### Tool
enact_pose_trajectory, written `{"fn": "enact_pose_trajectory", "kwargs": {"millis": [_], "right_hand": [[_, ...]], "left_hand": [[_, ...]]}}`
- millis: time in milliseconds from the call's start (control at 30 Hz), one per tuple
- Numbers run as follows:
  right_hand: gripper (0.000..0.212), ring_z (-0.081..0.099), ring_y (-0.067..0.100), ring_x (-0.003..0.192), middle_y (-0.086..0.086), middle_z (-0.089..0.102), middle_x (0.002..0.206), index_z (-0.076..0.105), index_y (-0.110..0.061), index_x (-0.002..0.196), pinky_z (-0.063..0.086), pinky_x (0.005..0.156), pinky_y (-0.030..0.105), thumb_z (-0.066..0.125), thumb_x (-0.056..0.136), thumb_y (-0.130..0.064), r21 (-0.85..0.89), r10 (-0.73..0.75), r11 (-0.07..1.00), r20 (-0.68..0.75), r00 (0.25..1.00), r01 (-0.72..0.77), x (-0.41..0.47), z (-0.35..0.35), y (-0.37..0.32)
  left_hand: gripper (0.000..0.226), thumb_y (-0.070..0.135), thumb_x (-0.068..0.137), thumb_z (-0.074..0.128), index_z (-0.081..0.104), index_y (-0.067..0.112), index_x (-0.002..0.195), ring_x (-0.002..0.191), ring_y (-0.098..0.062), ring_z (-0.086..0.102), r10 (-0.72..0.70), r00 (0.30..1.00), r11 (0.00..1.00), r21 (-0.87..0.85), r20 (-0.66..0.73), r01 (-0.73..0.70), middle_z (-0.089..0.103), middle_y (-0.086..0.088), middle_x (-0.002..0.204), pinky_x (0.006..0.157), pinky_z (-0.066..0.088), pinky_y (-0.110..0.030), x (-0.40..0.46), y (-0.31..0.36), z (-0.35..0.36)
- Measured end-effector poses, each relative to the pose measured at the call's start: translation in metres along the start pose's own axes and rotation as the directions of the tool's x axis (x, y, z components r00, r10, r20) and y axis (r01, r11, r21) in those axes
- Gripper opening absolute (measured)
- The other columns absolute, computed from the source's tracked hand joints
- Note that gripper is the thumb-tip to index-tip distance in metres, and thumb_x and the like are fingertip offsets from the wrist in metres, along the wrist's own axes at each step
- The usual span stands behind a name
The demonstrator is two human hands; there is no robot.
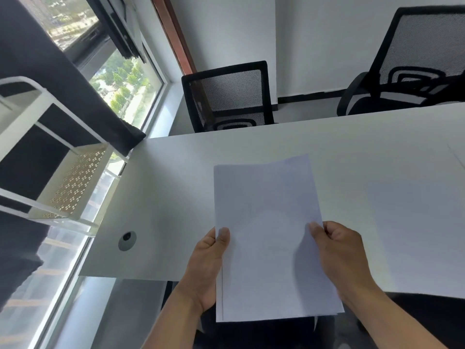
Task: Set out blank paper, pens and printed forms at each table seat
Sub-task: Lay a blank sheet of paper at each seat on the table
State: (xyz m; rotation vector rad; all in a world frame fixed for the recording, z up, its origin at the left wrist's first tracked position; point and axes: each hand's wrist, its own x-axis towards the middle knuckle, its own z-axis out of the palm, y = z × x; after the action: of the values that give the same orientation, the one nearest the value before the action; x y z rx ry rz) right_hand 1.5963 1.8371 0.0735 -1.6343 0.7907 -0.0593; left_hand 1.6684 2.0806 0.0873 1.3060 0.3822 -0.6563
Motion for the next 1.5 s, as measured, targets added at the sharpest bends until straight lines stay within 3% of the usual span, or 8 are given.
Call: {"fn": "enact_pose_trajectory", "kwargs": {"millis": [233, 367, 533, 800, 1133, 1500], "right_hand": [[0.051, 0.024, 0.019, 0.060, -0.003, 0.027, 0.063, 0.033, -0.016, 0.069, 0.021, 0.061, 0.035, 0.065, 0.107, -0.030, 0.039, 0.023, 0.999, 0.012, 1.000, -0.024, 0.000, 0.027, 0.007], [0.056, 0.026, 0.020, 0.063, 0.000, 0.029, 0.065, 0.031, -0.006, 0.072, 0.022, 0.066, 0.038, 0.066, 0.107, -0.032, 0.010, 0.017, 1.000, 0.022, 1.000, -0.017, 0.002, 0.047, 0.012], [0.055, 0.024, 0.018, 0.060, -0.002, 0.027, 0.062, 0.031, -0.009, 0.068, 0.021, 0.063, 0.036, 0.065, 0.107, -0.028, -0.033, -0.017, 0.999, -0.009, 1.000, 0.017, 0.005, 0.063, 0.013], [0.049, 0.029, 0.021, 0.060, -0.002, 0.031, 0.059, 0.036, -0.017, 0.068, 0.024, 0.061, 0.035, 0.061, 0.108, -0.029, -0.169, 0.004, 0.985, -0.042, 0.999, -0.011, 0.019, 0.079, 0.034], [0.042, 0.036, 0.024, 0.062, 0.010, 0.042, 0.067, 0.041, -0.011, 0.071, 0.026, 0.058, 0.037, 0.055, 0.109, -0.022, -0.305, 0.040, 0.950, -0.097, 0.994, -0.068, 0.025, 0.084, 0.051], [0.043, 0.049, 0.026, 0.062, 0.009, 0.053, 0.069, 0.041, -0.011, 0.067, 0.033, 0.057, 0.034, 0.053, 0.108, -0.016, -0.444, 0.057, 0.889, -0.131, 0.990, -0.110, 0.052, 0.092, 0.067]], "left_hand": [[0.040, 0.037, 0.112, 0.056, 0.070, 0.010, 0.139, 0.123, -0.044, 0.074, -0.013, 1.000, 1.000, 0.000, 0.008, 0.013, 0.075, -0.021, 0.135, 0.103, 0.059, -0.062, 0.002, 0.009, -0.026], [0.042, 0.037, 0.112, 0.055, 0.068, 0.009, 0.141, 0.126, -0.044, 0.072, -0.010, 1.000, 1.000, -0.017, 0.009, 0.010, 0.074, -0.020, 0.138, 0.106, 0.057, -0.063, -0.001, 0.016, -0.041], [0.039, 0.035, 0.113, 0.054, 0.070, 0.009, 0.137, 0.115, -0.042, 0.077, 0.009, 1.000, 1.000, -0.029, -0.005, -0.009, 0.078, -0.020, 0.130, 0.082, 0.067, -0.050, -0.008, 0.027, -0.062], [0.030, 0.029, 0.112, 0.056, 0.074, 0.013, 0.129, 0.089, -0.025, 0.083, 0.026, 0.992, 0.997, -0.062, -0.124, -0.034, 0.084, -0.012, 0.113, 0.065, 0.066, -0.037, -0.021, 0.038, -0.091], [0.026, 0.027, 0.112, 0.055, 0.074, 0.015, 0.126, 0.090, -0.026, 0.083, 0.053, 0.988, 0.995, -0.075, -0.143, -0.064, 0.083, -0.013, 0.118, 0.064, 0.066, -0.037, -0.026, 0.048, -0.101], [0.027, 0.030, 0.111, 0.056, 0.075, 0.021, 0.129, 0.090, -0.024, 0.083, 0.082, 0.981, 0.994, -0.055, -0.174, -0.093, 0.083, -0.008, 0.118, 0.064, 0.067, -0.038, -0.030, 0.057, -0.114]]}}
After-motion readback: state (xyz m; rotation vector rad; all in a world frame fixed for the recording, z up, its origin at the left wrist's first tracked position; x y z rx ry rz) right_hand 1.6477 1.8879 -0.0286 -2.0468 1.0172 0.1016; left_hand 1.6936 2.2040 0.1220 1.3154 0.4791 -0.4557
